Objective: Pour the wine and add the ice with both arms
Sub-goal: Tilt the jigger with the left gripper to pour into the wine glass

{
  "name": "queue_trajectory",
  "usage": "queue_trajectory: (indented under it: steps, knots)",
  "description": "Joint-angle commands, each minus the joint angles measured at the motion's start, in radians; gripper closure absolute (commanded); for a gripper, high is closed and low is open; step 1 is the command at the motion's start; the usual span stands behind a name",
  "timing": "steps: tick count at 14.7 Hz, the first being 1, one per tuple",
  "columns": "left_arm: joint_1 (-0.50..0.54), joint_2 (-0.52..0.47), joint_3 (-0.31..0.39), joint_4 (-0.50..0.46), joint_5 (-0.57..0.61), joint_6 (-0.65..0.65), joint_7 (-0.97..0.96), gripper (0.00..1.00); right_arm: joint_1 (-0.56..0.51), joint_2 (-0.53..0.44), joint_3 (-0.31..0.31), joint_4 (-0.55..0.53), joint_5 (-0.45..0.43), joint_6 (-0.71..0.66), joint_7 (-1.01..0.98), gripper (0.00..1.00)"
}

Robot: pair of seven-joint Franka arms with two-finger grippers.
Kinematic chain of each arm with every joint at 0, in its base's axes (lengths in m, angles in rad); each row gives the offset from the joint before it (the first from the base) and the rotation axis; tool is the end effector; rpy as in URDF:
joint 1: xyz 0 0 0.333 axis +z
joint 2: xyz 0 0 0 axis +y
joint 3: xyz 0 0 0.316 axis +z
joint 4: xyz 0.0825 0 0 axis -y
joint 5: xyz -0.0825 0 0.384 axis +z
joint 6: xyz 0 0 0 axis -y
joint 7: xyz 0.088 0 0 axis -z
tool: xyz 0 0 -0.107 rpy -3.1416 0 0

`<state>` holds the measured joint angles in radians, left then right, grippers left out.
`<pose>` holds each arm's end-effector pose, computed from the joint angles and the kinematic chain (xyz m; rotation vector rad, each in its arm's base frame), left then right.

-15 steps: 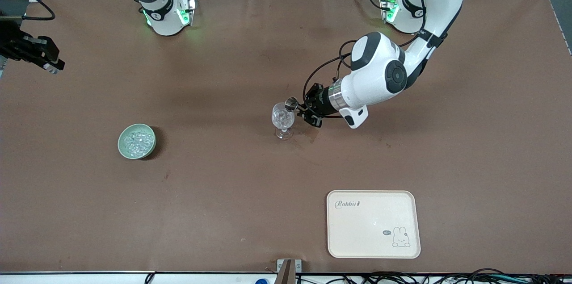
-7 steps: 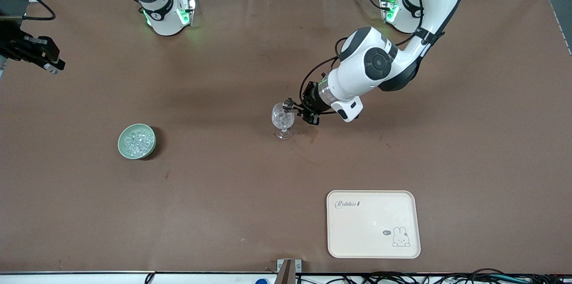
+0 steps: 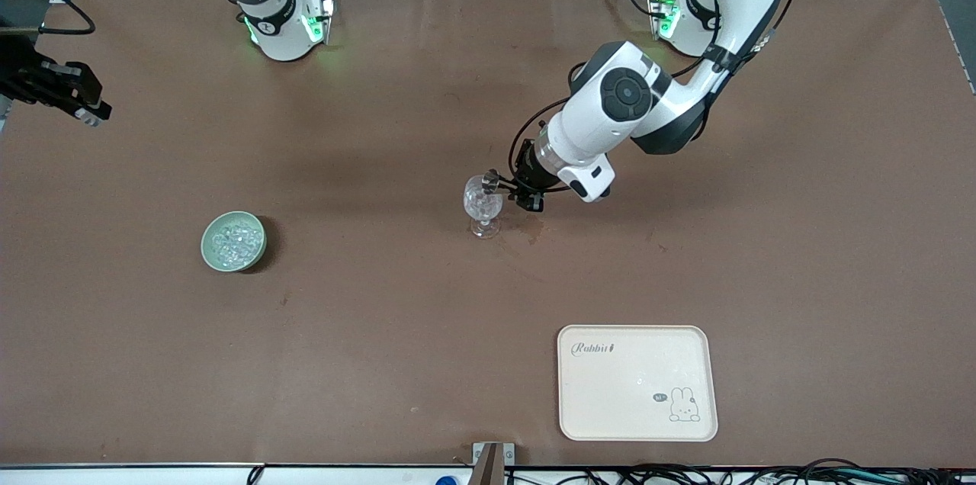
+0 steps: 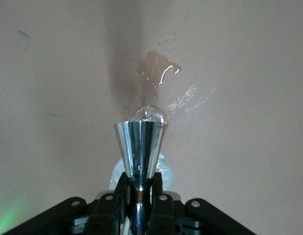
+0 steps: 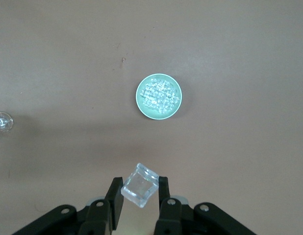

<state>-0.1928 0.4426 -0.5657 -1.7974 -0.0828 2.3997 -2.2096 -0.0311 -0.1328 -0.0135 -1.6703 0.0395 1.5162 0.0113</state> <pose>0.5069 -0.4317 0.3588 2.0239 2.0363 -0.3889 0.5063 -0.0187 0.6436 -3.0987 0.0837 0.0320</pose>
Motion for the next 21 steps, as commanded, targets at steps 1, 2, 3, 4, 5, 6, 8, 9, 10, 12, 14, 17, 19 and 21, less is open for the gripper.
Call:
queue_trajectory:
  steps: [1, 2, 3, 4, 5, 6, 8, 9, 10, 12, 14, 17, 19, 21]
  knots:
    - [-0.026, 0.007, 0.007, 0.02, 0.054, -0.007, -0.048, 0.99, 0.004, -0.025, 0.001, -0.028, 0.002, 0.012, 0.01, 0.95]
    - [-0.028, 0.007, 0.007, 0.02, 0.072, -0.008, -0.062, 0.99, 0.004, -0.025, 0.001, -0.028, 0.002, 0.012, 0.01, 0.95]
    - [-0.03, 0.007, 0.007, 0.026, 0.092, -0.011, -0.079, 0.99, 0.004, -0.025, 0.001, -0.028, 0.002, 0.012, 0.01, 0.95]
    - [-0.03, 0.007, 0.007, 0.03, 0.115, -0.014, -0.099, 0.99, 0.004, -0.025, 0.001, -0.028, 0.002, 0.012, 0.01, 0.95]
    - [-0.031, 0.007, 0.007, 0.03, 0.138, -0.014, -0.12, 1.0, 0.004, -0.025, 0.001, -0.028, 0.002, 0.012, 0.01, 0.95]
    - [-0.033, 0.007, 0.007, 0.03, 0.156, -0.014, -0.134, 0.99, 0.004, -0.025, 0.001, -0.028, 0.002, 0.012, 0.01, 0.95]
    - [-0.039, 0.007, 0.007, 0.035, 0.176, -0.028, -0.15, 0.99, 0.004, -0.024, 0.001, -0.028, 0.002, 0.012, 0.01, 0.95]
    - [-0.042, 0.007, 0.007, 0.041, 0.178, -0.043, -0.151, 0.99, 0.004, -0.024, 0.001, -0.028, 0.002, 0.013, 0.01, 0.95]
    - [-0.048, 0.007, 0.009, 0.046, 0.179, -0.054, -0.153, 0.99, 0.004, -0.024, 0.001, -0.028, 0.002, 0.015, 0.01, 0.95]
    - [-0.053, 0.008, 0.01, 0.047, 0.205, -0.069, -0.165, 0.99, 0.005, -0.024, 0.001, -0.028, 0.002, 0.016, 0.01, 0.95]
    - [-0.06, 0.011, 0.01, 0.062, 0.256, -0.102, -0.196, 0.99, 0.016, -0.024, 0.001, -0.028, 0.002, 0.018, 0.012, 0.95]
    - [-0.063, 0.021, 0.01, 0.102, 0.288, -0.181, -0.205, 0.99, 0.017, -0.024, 0.001, -0.026, 0.003, 0.024, 0.012, 0.95]
    - [-0.08, 0.024, 0.012, 0.108, 0.293, -0.188, -0.206, 0.99, 0.031, -0.021, 0.001, -0.026, 0.005, 0.035, 0.012, 0.95]
    - [-0.082, 0.03, 0.012, 0.113, 0.323, -0.192, -0.24, 1.0, 0.036, -0.019, 0.001, -0.026, 0.007, 0.044, 0.018, 0.95]
